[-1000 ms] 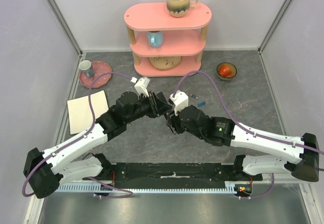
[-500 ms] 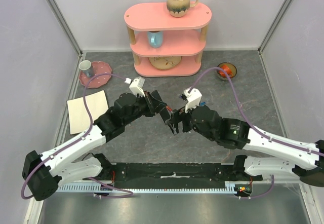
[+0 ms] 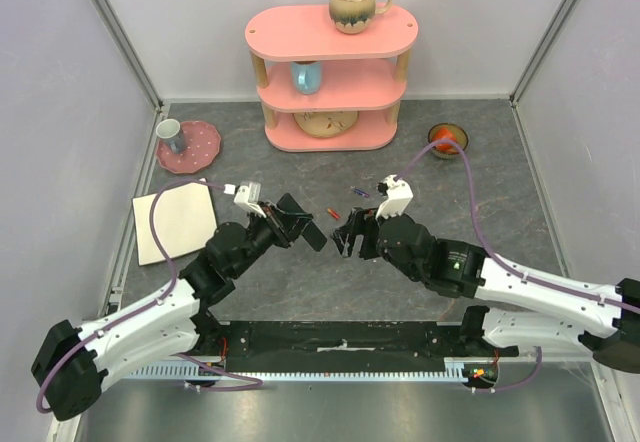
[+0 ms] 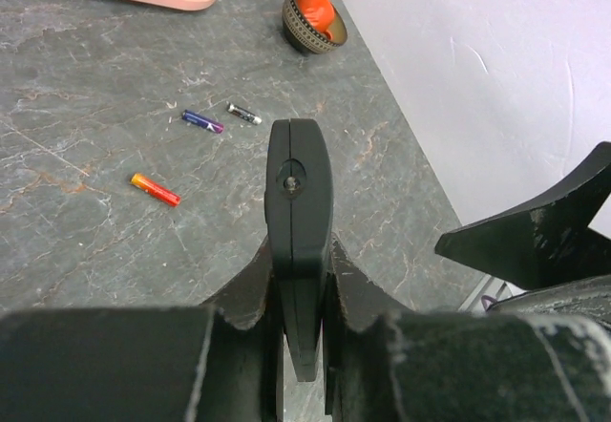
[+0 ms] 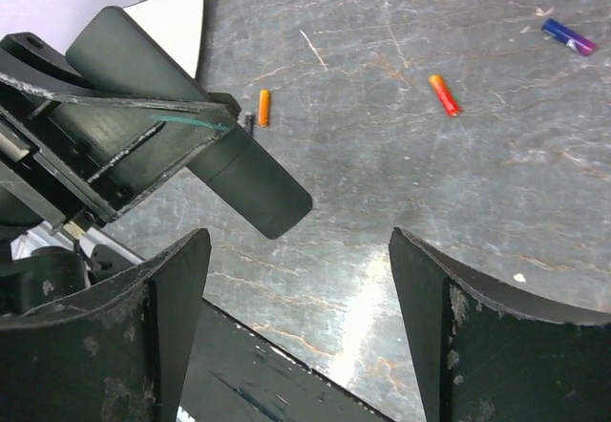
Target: Load the batteries into the remote control
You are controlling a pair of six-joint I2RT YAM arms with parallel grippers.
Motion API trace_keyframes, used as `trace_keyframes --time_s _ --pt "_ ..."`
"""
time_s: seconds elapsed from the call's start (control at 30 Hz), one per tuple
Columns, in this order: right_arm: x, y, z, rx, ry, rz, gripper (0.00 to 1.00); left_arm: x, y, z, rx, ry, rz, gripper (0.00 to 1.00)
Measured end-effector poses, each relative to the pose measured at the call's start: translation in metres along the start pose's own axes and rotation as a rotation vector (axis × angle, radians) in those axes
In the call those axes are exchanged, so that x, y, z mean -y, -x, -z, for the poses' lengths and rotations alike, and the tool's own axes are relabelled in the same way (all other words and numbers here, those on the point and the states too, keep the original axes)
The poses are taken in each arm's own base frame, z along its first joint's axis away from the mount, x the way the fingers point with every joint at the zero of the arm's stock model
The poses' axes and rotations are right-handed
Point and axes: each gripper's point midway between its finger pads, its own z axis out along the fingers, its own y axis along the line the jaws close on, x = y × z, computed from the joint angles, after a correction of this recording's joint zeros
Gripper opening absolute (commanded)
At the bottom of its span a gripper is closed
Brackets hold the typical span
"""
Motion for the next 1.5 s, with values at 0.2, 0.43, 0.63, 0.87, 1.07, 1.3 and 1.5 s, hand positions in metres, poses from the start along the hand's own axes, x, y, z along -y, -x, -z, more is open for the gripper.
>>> trace_keyframes --time_s 0.2,0.43,0.63,0.87,1.07,1.3,1.5 --pt "-0.018 -0.017 -0.02 -0.064 0.071 0.093 0.91 0.001 0.002 -0.002 -0.02 0.023 0.001 0.02" --pt "-0.014 -0.024 -0.016 -0.058 0.126 0.089 0.97 0.027 0.016 0.0 -0.019 -0.045 0.043 0.02" --pt "0.0 -0.02 -0.007 -0.001 0.196 -0.07 0.97 0.038 0.021 0.003 -0.012 -0.09 0.087 0.02" --pt "-0.002 -0.03 -0.014 0.001 0.312 -0.275 0.97 0.045 0.021 0.002 -0.008 -0.129 0.114 0.02" --pt "-0.023 -0.012 -0.014 0.042 0.404 -0.372 0.96 0.045 0.021 0.001 -0.003 -0.132 0.115 0.02" --pt "-0.024 -0.022 -0.029 0.009 0.382 -0.397 0.88 0.043 0.021 0.001 0.004 -0.124 0.115 0.02" --pt "-0.023 -0.023 -0.034 0.003 0.376 -0.427 0.84 0.039 0.021 0.0 0.01 -0.11 0.115 0.02"
